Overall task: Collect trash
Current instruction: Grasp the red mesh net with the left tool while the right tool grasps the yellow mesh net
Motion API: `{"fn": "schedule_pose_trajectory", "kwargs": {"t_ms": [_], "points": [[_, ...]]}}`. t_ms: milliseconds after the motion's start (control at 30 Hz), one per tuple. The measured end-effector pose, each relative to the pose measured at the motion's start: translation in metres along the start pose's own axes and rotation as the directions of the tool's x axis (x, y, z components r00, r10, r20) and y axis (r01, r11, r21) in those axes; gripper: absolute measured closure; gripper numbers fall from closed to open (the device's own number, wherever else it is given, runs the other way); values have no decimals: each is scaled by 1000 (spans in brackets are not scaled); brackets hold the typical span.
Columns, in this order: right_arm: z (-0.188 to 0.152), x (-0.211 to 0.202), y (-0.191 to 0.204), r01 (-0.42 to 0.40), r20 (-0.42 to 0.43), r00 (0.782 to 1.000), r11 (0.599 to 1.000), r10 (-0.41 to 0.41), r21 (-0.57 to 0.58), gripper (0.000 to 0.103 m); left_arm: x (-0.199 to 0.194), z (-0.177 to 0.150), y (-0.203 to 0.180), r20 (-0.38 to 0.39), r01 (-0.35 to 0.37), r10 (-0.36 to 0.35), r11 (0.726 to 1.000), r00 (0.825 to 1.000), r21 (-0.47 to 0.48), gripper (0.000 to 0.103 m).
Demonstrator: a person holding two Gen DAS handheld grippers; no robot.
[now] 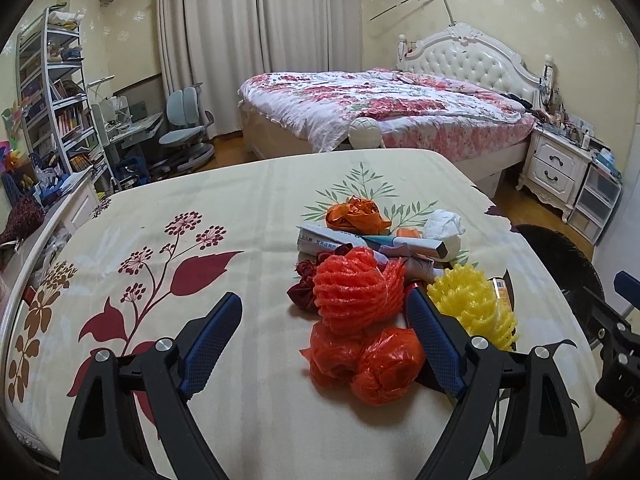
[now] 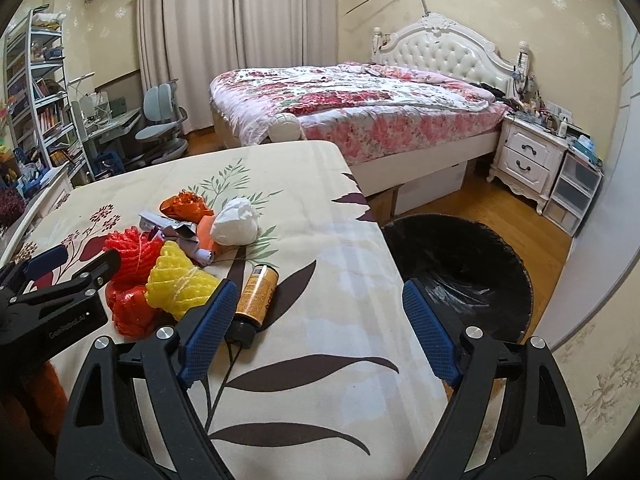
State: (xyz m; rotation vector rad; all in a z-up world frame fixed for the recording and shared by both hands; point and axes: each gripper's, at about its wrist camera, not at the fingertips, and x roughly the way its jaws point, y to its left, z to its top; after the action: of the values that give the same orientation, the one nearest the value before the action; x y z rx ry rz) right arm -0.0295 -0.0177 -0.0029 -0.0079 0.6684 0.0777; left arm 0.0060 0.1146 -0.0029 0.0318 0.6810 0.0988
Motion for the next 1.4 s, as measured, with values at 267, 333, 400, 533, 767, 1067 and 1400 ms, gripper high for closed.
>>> {"fn": "schedule_pose_trajectory", "kwargs": {"t_ms": [267,333,400,533,767,1067,1400], "points": [[2,9,11,-16,-25,1000,1000,16,-16,20,20,4,3,-62,114,-113,993,992,17,60],[3,10,12,-20,-28,999,1000,20,-21,20,19,3,4,-57,124,-122,992,991,16,61],[2,10,13,-24,-31,999,999,23,-26,20,16,3,5,-54,136,-135,991,989,11,64],[3,9,22,-44,-32,999,998,43,-46,20,1,6,10,-16,143,-143,990,990,-3,64],[0,8,47,-100,-38,995,990,97,-101,20,-20,7,24,33,114,-114,993,993,-19,64],[-2,27,73,-123,-65,991,979,114,-165,20,-16,3,43,21,91,-90,994,996,-61,64],[-2,26,76,-214,-91,975,965,202,-152,61,-21,1,47,38,85,-82,993,996,-83,64]]}}
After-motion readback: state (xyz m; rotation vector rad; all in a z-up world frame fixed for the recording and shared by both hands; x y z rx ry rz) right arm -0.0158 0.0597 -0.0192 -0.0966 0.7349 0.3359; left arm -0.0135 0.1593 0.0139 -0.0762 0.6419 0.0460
